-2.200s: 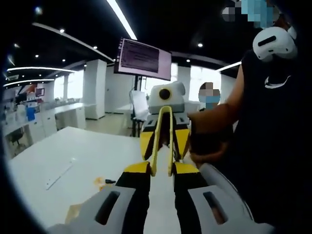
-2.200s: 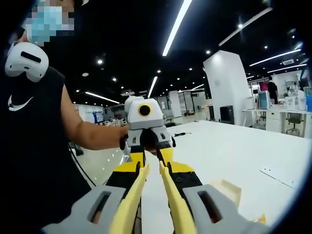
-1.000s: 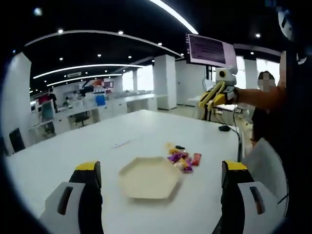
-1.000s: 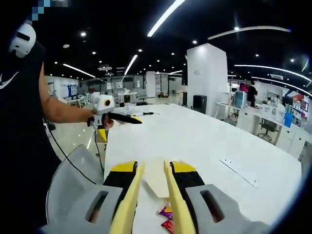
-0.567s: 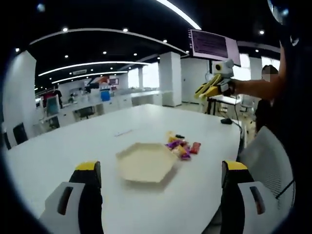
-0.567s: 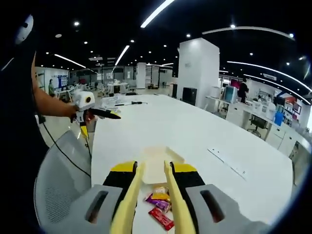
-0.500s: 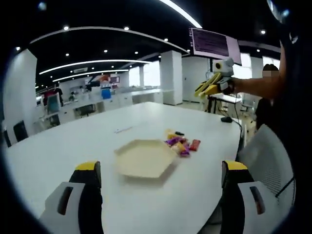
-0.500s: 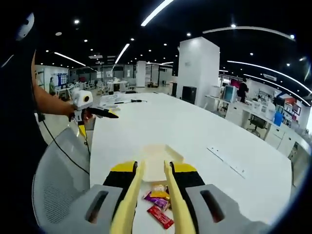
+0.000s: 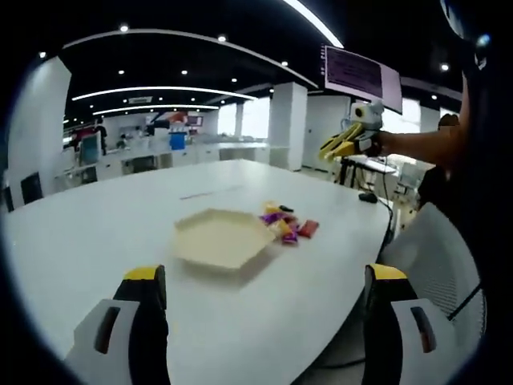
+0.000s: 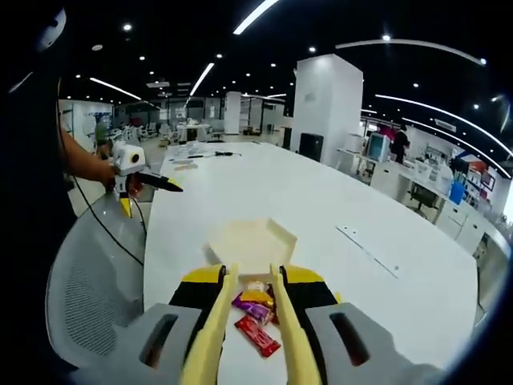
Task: Place the target food into the container with the food tongs after gripping and lifting it, then release it inside without dropping or visibly crushing the food.
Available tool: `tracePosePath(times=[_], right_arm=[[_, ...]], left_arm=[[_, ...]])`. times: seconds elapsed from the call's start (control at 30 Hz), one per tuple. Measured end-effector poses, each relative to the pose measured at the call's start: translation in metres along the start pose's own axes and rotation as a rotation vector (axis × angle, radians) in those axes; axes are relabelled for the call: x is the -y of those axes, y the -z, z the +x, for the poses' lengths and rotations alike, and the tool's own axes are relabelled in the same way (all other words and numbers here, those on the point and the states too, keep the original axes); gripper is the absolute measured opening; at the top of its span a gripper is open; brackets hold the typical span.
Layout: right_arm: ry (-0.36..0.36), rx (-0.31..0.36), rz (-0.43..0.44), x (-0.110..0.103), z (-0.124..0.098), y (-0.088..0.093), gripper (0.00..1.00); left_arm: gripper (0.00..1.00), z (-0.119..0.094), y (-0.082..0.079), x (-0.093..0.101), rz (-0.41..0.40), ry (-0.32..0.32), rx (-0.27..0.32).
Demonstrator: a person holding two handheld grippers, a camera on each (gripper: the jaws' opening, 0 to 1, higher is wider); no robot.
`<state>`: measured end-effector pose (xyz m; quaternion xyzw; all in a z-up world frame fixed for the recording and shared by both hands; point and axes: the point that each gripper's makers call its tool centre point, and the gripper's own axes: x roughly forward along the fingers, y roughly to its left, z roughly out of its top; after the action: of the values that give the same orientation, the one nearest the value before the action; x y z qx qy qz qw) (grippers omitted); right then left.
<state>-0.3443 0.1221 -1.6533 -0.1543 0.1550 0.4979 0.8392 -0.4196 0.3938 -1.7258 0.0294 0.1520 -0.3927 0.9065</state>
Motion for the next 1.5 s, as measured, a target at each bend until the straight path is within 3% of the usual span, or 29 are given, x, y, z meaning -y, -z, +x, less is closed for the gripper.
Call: tracePosePath(times=[0.17, 0.43, 0.53, 0.87, 1.17, 1.5], right_arm=[[-0.009, -0.025, 0.0, 0.0, 0.002, 0.011, 0.26], [-0.027, -0.048, -0.001, 0.004, 0.007, 0.027, 0.25], [-0.039, -0.051, 0.009, 0.007, 0.012, 0.035, 0.25], [-0.093, -0.13, 0.033, 0.009, 0.033, 0.086, 0.24], [-0.113, -0.162, 0.041, 0.007, 0.045, 0.106, 0.24], [-0.174, -0.236, -0.027, 0.001, 0.063, 0.127, 0.26]], left_arm=[[1.0, 0.006, 0.015, -0.008, 0.043, -0.009, -0.033], [1.0, 0.008, 0.011, -0.013, 0.04, -0.042, -0.009], [1.0, 0.01, 0.015, -0.012, 0.049, -0.043, -0.027], [1.0, 0.006, 0.014, -0.019, 0.068, -0.093, -0.015], [1.0, 0.008, 0.018, -0.019, 0.087, -0.094, -0.032], [1.0, 0.007, 0.02, -0.021, 0.092, -0.11, -0.044]])
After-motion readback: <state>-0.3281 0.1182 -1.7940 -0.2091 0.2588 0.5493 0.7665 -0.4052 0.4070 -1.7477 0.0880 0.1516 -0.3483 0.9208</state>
